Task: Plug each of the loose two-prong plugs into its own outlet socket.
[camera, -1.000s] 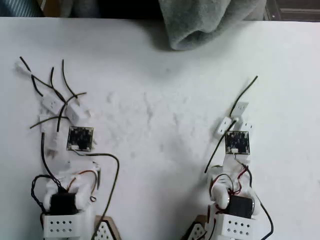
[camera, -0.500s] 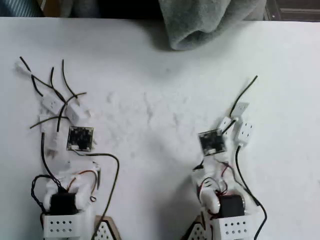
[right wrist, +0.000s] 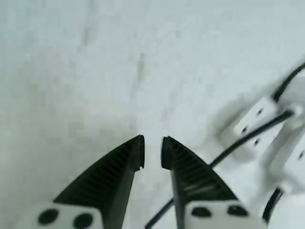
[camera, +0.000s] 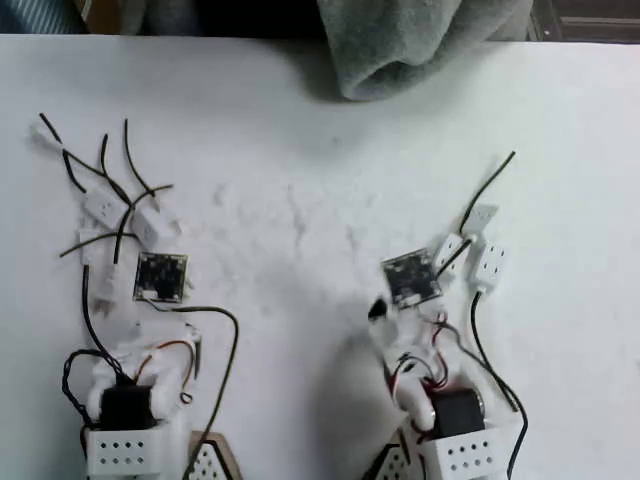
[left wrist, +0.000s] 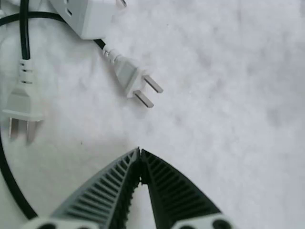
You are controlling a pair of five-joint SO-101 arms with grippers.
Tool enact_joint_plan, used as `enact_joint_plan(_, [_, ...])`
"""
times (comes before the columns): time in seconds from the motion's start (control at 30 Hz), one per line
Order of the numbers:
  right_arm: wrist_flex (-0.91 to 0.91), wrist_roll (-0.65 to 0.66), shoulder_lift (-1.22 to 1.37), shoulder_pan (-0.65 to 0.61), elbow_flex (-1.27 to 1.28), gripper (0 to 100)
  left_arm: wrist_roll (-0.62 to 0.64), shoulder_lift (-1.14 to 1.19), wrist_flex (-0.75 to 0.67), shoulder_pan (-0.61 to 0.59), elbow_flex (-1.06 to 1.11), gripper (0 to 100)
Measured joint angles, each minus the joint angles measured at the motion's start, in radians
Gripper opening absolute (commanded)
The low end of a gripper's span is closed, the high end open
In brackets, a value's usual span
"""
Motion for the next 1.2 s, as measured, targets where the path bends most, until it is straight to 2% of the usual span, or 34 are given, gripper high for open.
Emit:
enact_joint_plan(0.13, [-0.238,0.0,0.0,0.086,-0.06,35.6,0.0,0.0,0.0,0.0,0.0,2])
enact_joint_plan(0.3, [-0.284,0.0,0.0,0.16,-0.281,32.0,0.0,0.0,0.0,0.0,0.0,2])
enact_joint_plan(0.57, [-0.232,0.0,0.06,0.427,-0.631,29.3,0.0,0.0,0.0,0.0,0.0,2])
enact_joint_plan(0.63, [-0.181,0.0,0.141,0.465,-0.706,29.3,0.0,0.0,0.0,0.0,0.0,2])
enact_joint_plan(0.8, [0.026,0.0,0.445,0.471,-0.933,29.3,0.0,0.0,0.0,0.0,0.0,2])
enact_joint_plan(1.07, [0.428,0.0,0.99,0.279,-1.347,29.3,0.0,0.0,0.0,0.0,0.0,2])
enact_joint_plan(1.2, [0.545,-0.014,1.243,0.261,-1.482,29.3,0.0,0.0,0.0,0.0,0.0,2])
